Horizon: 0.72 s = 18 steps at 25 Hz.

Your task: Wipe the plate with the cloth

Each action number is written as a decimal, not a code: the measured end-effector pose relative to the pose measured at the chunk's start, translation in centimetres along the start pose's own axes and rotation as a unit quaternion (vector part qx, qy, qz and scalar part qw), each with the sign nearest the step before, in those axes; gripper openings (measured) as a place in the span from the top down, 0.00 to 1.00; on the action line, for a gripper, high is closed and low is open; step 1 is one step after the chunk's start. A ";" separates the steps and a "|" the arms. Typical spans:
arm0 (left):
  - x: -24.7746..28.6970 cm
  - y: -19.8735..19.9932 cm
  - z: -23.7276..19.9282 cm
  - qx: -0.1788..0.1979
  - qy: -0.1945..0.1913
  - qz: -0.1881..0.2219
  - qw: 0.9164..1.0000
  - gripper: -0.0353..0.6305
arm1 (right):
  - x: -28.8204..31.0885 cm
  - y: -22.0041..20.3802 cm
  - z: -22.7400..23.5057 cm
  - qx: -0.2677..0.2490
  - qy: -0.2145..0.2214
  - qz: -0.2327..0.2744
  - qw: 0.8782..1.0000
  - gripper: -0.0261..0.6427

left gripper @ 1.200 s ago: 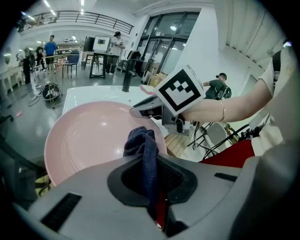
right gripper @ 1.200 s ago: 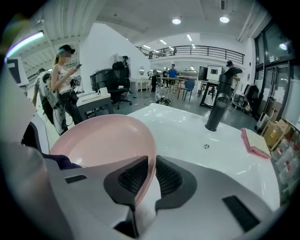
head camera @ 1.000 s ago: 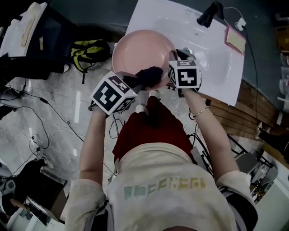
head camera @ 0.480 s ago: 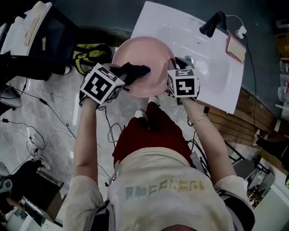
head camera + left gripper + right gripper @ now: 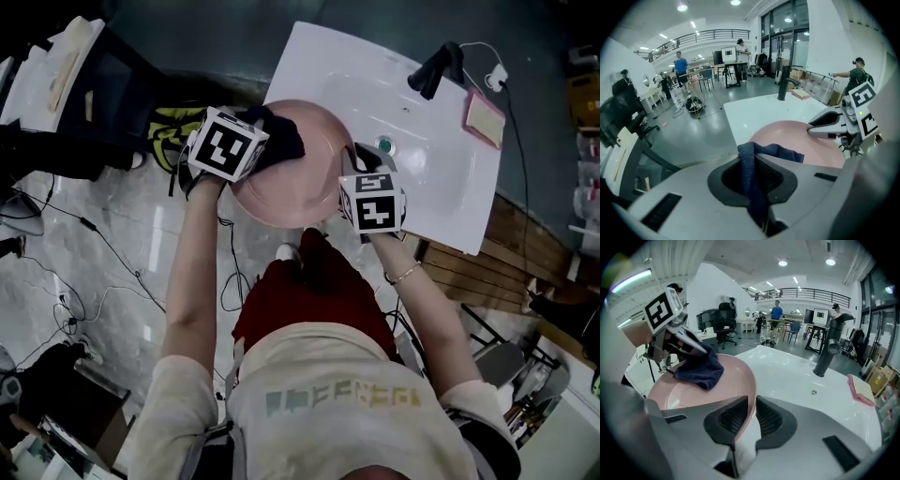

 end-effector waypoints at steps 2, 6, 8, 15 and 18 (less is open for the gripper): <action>0.9 1.8 0.5 0.004 0.000 0.014 1.000 0.88 | 0.1 0.0 0.0 0.001 0.002 0.000 1.000 0.86; 3.0 5.1 2.6 0.026 -0.013 0.053 0.998 0.89 | 0.3 0.2 0.0 0.001 0.006 0.001 1.000 0.86; 3.7 6.0 4.0 0.041 -0.015 0.057 0.997 0.88 | 0.5 0.3 0.2 0.000 0.007 0.002 1.000 0.86; 4.5 6.1 10.0 0.050 -0.122 0.088 0.987 0.88 | 0.5 0.2 0.6 0.006 0.009 0.001 1.000 0.86; 4.0 4.8 11.1 0.025 -0.163 0.088 0.982 0.88 | 0.6 0.1 0.8 0.011 0.008 -0.001 1.000 0.86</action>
Point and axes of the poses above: the fingertips, and each gripper's own axes: x forward along the fingers, z to its right, y out of its top, the point moved 5 cm from there along -x, backward along the fingers, and after that the axes turned 2 degrees about -y, right-handed, at the moved point
